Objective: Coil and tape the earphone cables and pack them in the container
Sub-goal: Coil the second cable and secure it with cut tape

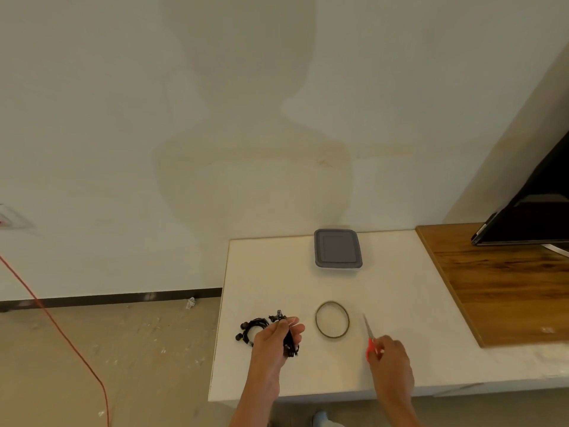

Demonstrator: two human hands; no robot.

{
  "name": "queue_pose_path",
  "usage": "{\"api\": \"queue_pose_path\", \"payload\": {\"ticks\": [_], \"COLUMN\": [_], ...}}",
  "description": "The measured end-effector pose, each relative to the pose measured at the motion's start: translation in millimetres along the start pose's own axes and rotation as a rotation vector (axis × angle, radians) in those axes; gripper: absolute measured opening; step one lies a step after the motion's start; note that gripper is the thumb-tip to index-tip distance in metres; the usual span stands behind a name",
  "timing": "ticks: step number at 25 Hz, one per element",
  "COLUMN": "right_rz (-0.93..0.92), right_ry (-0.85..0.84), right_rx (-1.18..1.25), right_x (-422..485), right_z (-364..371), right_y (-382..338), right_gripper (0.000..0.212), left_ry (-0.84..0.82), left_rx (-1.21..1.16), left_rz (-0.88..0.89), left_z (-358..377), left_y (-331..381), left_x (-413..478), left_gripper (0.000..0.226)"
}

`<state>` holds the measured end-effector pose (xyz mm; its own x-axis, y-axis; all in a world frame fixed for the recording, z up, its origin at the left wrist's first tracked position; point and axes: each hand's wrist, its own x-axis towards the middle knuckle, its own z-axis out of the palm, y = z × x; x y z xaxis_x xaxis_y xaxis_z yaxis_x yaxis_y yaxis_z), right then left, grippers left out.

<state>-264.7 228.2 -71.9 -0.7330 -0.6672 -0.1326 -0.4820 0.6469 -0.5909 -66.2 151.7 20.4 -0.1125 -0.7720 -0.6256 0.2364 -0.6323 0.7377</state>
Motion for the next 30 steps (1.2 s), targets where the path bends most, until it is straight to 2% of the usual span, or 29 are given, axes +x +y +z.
{"api": "queue_pose_path", "payload": {"ticks": [2, 3, 6, 8, 10, 11, 13, 15, 19, 24, 30], "right_rz": [-0.049, -0.069, -0.092, -0.133, -0.292, -0.387, -0.473, -0.435, -0.335, -0.279, -0.176], "right_ry": [-0.003, -0.026, -0.151, -0.113, 0.015, 0.037, -0.041, -0.154, -0.198, -0.280, -0.581], "right_rx": [-0.274, -0.337, -0.346, -0.061, 0.323, 0.446, 0.544, 0.521, 0.464, 0.622, 0.752], "right_x": [0.9, 2.0, 2.8, -6.2, -30.4, -46.9, -79.2, -99.2, -120.4, -150.2, -168.1], "right_z": [0.8, -0.6, -9.7, -28.4, -59.8, -77.0, -102.7, -112.1, -137.3, -176.9, -219.4], "right_y": [3.7, 1.2, -18.3, -49.5, -95.0, -119.4, -157.8, -175.0, -184.6, -184.3, -176.0], "right_gripper": [0.017, 0.018, 0.022, 0.020, 0.018, 0.018, 0.015, 0.011, 0.014, 0.015, 0.017], "left_ry": [-0.014, -0.018, -0.027, -0.052, -0.063, -0.065, -0.071, -0.071, -0.042, -0.048, -0.173], "left_rx": [-0.021, -0.026, -0.045, -0.054, -0.027, -0.004, 0.060, 0.150, 0.291, 0.428, 0.580], "left_rz": [0.006, 0.015, 0.040, 0.064, 0.104, 0.133, 0.205, 0.286, 0.430, 0.583, 0.718], "left_z": [1.7, 2.1, 4.0, 6.3, 10.7, 13.5, 18.7, 23.9, 29.4, 28.7, 17.7], "left_y": [4.4, 7.2, 17.3, 27.1, 36.4, 40.0, 46.0, 51.2, 58.8, 55.1, 57.3], "left_x": [-6.2, -9.8, -25.3, -40.0, -52.5, -59.0, -75.3, -94.9, -140.5, -187.6, -231.6], "left_gripper": [0.023, 0.023, 0.023, 0.023, 0.024, 0.024, 0.025, 0.025, 0.025, 0.023, 0.025]}}
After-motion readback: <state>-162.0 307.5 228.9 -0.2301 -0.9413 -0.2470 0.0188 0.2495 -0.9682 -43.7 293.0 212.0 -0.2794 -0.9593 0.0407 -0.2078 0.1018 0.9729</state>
